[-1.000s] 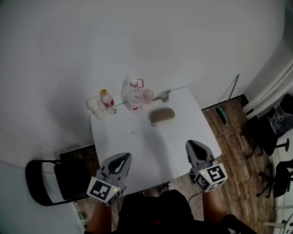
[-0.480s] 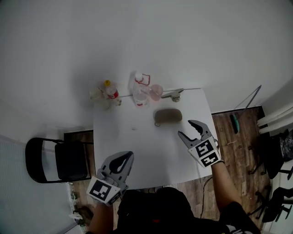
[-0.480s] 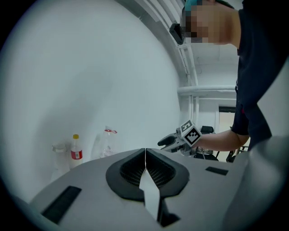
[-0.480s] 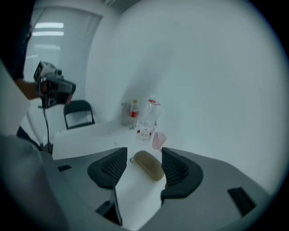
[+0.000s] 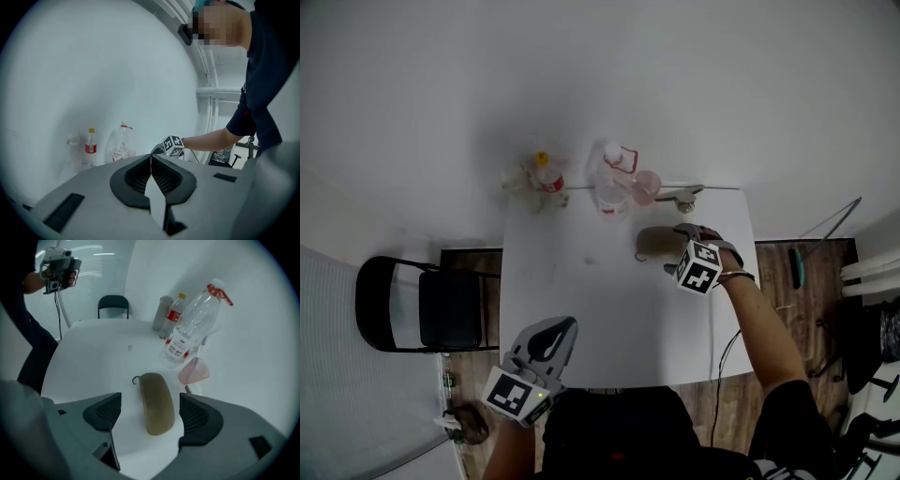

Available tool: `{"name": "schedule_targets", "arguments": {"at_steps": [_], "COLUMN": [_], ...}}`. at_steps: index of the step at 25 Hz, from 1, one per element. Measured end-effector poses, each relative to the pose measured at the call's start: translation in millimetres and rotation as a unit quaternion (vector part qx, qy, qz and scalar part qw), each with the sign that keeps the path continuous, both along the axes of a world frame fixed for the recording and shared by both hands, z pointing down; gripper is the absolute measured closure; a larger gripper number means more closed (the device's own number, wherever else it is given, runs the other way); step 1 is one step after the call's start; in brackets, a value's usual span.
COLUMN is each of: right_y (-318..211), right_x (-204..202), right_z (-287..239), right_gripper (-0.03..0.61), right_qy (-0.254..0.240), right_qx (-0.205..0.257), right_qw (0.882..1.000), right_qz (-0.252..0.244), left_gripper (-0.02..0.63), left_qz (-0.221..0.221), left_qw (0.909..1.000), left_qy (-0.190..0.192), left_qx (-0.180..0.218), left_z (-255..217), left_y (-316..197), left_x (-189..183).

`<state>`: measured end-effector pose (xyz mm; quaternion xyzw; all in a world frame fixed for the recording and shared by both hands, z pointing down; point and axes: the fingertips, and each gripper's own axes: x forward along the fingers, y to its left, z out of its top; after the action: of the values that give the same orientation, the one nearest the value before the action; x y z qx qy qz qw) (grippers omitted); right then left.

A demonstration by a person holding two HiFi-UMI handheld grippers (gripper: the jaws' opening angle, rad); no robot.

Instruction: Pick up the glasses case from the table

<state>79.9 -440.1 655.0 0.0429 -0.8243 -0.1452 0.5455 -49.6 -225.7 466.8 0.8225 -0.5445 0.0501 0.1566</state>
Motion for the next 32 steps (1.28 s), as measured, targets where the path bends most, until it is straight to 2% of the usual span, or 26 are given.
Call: {"name": "schedule_targets", "arguments": {"at_steps": [8, 12, 18, 28, 32], "right_y": [-36, -46, -43, -41, -40], "right_x": [-11, -14, -17, -18, -18], "right_z": [60, 76, 98, 113, 113], "right_gripper": [0.196, 0.189, 0.187, 0.187, 0.187], "right_qy": [0.091, 0.106, 0.146, 0.165, 0.16], "right_qx": [-0.016, -0.05, -0.07, -0.132, -0.134], "right_qw": [0.995, 0.992, 0.983, 0.975, 0.975], "right_qz": [-0.045, -0.046, -0.081, -0.074, -0.075], "left_gripper": [0.592, 0.592, 0.592, 0.592, 0.592], "left_qz": [-0.018, -0.024, -0.041, -0.047, -0.045], "left_qw": [0.9998, 0.9995, 0.9986, 0.9977, 0.9976], "left_qy": [0.001, 0.0, -0.005, 0.008, 0.011], "left_qx": [-0.013, -0.022, -0.034, -0.049, -0.05], "left_z": [13, 22, 33, 39, 38], "left_y": [-6, -11, -6, -3, 0], "left_x": [-20, -28, -44, -44, -43]}}
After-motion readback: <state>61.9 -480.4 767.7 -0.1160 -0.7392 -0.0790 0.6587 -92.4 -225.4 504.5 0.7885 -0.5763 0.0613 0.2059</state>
